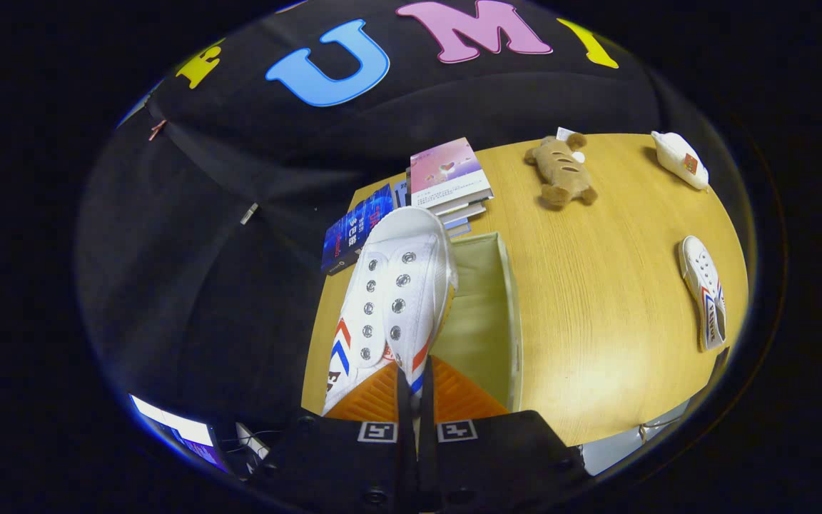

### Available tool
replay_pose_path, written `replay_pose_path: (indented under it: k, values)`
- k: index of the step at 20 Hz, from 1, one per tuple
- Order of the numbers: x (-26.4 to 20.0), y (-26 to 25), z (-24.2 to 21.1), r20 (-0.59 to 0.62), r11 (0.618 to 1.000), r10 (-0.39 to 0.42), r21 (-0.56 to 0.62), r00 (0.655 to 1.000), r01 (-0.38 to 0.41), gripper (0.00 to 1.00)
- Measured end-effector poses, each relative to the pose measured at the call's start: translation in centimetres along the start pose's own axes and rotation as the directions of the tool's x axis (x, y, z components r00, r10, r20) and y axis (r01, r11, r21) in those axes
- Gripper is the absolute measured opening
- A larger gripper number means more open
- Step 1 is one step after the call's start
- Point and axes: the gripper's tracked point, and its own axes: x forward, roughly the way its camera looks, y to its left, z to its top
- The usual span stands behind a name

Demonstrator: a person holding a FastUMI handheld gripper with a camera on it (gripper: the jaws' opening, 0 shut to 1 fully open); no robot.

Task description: Open the storage box then place both shoes into the box .Put the left shoe in first, then the right shoe, with the right side of both shoes facing outward in a uniform manner.

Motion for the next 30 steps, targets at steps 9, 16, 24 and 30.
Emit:
replay_pose_path:
  k: [9, 16, 24, 30]
  values:
    - [7.4, -0.6, -4.7, -0.133, 0.992, -0.125, -0.042, 0.983, 0.120, 0.05]
    - [10.7, -1.2, -6.7, -0.211, 0.982, -0.186, -0.081, 0.960, 0.172, 0.06]
    - [9.8, 1.1, -4.6, -0.148, 0.987, -0.110, -0.129, 0.983, 0.091, 0.52]
    - [1.9, -2.3, -0.2, 0.044, 0.967, -0.072, -0.242, 0.996, 0.080, 0.99]
